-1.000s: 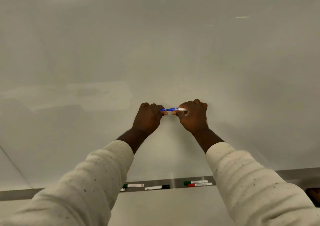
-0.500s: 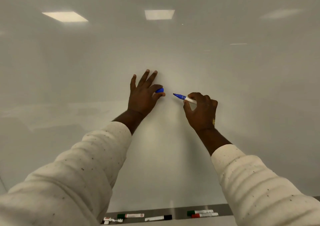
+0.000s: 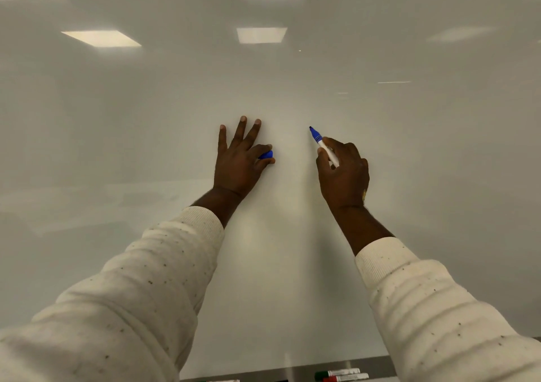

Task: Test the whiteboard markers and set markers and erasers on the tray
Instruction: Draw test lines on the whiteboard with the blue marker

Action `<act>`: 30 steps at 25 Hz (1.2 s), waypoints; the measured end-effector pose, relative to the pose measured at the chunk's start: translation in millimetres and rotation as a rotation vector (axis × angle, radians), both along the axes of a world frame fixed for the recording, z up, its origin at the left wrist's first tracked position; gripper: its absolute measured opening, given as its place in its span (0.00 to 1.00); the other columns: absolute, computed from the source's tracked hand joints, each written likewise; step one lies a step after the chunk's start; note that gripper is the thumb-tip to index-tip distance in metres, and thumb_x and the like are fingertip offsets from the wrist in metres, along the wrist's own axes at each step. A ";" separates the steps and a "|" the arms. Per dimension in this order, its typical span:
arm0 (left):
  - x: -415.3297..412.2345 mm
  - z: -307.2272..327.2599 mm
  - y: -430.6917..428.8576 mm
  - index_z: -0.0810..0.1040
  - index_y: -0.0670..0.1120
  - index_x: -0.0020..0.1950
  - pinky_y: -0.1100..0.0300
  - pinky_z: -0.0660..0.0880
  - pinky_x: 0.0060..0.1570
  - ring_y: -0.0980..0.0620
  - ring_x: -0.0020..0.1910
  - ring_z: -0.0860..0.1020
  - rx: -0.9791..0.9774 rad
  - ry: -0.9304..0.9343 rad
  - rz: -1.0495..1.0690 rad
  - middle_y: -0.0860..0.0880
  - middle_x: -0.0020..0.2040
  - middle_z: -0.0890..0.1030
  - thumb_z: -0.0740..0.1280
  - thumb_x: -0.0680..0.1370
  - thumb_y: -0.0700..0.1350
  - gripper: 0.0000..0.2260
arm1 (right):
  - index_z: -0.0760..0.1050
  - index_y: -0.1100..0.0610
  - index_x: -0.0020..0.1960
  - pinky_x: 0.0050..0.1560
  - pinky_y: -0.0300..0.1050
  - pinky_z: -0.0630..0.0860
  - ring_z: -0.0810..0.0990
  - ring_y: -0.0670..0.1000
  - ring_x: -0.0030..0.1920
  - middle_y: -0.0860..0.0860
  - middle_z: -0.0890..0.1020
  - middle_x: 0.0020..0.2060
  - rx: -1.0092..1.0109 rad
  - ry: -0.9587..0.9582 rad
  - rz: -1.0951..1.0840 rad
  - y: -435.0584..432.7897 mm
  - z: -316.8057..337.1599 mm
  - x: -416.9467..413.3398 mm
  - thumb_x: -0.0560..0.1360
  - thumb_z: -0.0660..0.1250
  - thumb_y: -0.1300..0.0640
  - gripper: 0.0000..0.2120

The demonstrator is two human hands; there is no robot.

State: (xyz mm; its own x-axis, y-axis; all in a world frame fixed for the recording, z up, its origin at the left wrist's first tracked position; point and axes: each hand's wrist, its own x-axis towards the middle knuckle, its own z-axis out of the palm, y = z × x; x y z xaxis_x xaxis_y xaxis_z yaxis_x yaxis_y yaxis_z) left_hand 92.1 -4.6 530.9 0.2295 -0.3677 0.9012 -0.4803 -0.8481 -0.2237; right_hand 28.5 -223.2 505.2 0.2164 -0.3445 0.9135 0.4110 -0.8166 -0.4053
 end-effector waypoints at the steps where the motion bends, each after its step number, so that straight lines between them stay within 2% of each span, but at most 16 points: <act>1: 0.8 -0.6 -0.2 0.81 0.52 0.59 0.34 0.51 0.72 0.43 0.77 0.57 -0.004 -0.006 -0.009 0.46 0.75 0.66 0.63 0.79 0.57 0.15 | 0.79 0.51 0.61 0.41 0.45 0.72 0.75 0.53 0.37 0.51 0.81 0.46 0.006 0.014 0.000 -0.3 0.1 0.8 0.77 0.68 0.52 0.13; 5: 1.8 -1.6 -0.1 0.81 0.52 0.60 0.34 0.49 0.73 0.43 0.78 0.56 -0.012 0.001 -0.015 0.46 0.75 0.66 0.63 0.79 0.58 0.16 | 0.79 0.51 0.63 0.40 0.43 0.73 0.77 0.54 0.38 0.52 0.80 0.46 -0.068 0.048 0.024 6.9 -3.0 0.5 0.78 0.67 0.50 0.14; 7: 0.7 -1.3 -1.3 0.80 0.52 0.61 0.34 0.49 0.73 0.43 0.78 0.55 -0.015 0.013 -0.006 0.46 0.76 0.65 0.62 0.79 0.58 0.17 | 0.81 0.53 0.60 0.40 0.45 0.76 0.79 0.55 0.38 0.52 0.81 0.44 -0.132 0.055 0.056 10.5 -8.4 -0.1 0.76 0.69 0.52 0.14; 9: -0.7 -0.9 -2.2 0.80 0.52 0.62 0.35 0.49 0.73 0.43 0.78 0.55 -0.015 0.028 0.002 0.46 0.76 0.65 0.62 0.79 0.59 0.17 | 0.83 0.52 0.56 0.39 0.46 0.77 0.79 0.54 0.37 0.51 0.81 0.42 -0.084 0.049 0.088 10.5 -12.3 -2.7 0.73 0.70 0.53 0.12; 13: -4.1 -1.6 -3.6 0.80 0.52 0.63 0.36 0.47 0.74 0.43 0.78 0.53 -0.023 0.079 0.024 0.47 0.77 0.63 0.62 0.79 0.59 0.18 | 0.85 0.52 0.50 0.37 0.42 0.74 0.78 0.52 0.34 0.49 0.81 0.37 -0.130 0.042 0.088 7.1 -25.8 -9.2 0.69 0.73 0.55 0.09; 18: -7.0 -13.1 -5.9 0.81 0.51 0.61 0.36 0.47 0.74 0.42 0.78 0.53 -0.024 0.090 0.022 0.47 0.76 0.64 0.63 0.79 0.58 0.17 | 0.84 0.48 0.48 0.39 0.48 0.78 0.79 0.54 0.36 0.47 0.81 0.37 -0.042 0.174 0.105 -2.0 -47.8 -18.2 0.68 0.73 0.54 0.09; 22: -11.6 -36.6 -8.1 0.82 0.52 0.58 0.36 0.49 0.74 0.42 0.78 0.53 -0.034 0.126 0.000 0.47 0.76 0.65 0.64 0.78 0.58 0.15 | 0.85 0.50 0.43 0.42 0.50 0.78 0.79 0.57 0.36 0.50 0.83 0.36 -0.197 0.307 0.135 0.3 -71.7 -33.2 0.66 0.76 0.57 0.06; 27: -20.7 -87.4 -4.7 0.82 0.52 0.56 0.39 0.52 0.74 0.47 0.78 0.56 -0.029 0.182 -0.066 0.49 0.75 0.66 0.60 0.79 0.59 0.17 | 0.84 0.50 0.47 0.41 0.48 0.73 0.77 0.49 0.34 0.46 0.81 0.36 -0.256 0.318 0.200 -6.7 -102.6 -28.3 0.68 0.70 0.55 0.09; 29: -25.3 -109.5 -0.6 0.82 0.53 0.56 0.41 0.56 0.73 0.47 0.75 0.62 -0.039 0.227 -0.077 0.49 0.72 0.71 0.62 0.78 0.59 0.15 | 0.83 0.51 0.52 0.43 0.46 0.70 0.78 0.49 0.38 0.45 0.82 0.39 -0.287 0.310 0.196 -10.2 -113.9 -26.2 0.71 0.69 0.54 0.11; 30: -28.2 -120.9 0.5 0.83 0.53 0.55 0.43 0.60 0.70 0.46 0.71 0.68 -0.052 0.248 -0.069 0.48 0.67 0.76 0.64 0.77 0.59 0.15 | 0.82 0.51 0.54 0.44 0.45 0.68 0.78 0.49 0.40 0.45 0.82 0.41 -0.300 0.314 0.189 -11.6 -120.8 -25.2 0.72 0.68 0.53 0.12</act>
State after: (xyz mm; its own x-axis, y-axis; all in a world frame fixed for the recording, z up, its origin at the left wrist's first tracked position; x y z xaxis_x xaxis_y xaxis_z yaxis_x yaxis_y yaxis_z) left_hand 63.9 -4.1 410.0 0.4222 -0.3447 0.8384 -0.5719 -0.8189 -0.0486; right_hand 3.3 -234.9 384.4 0.5313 -0.0035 0.8472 0.4587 -0.8395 -0.2912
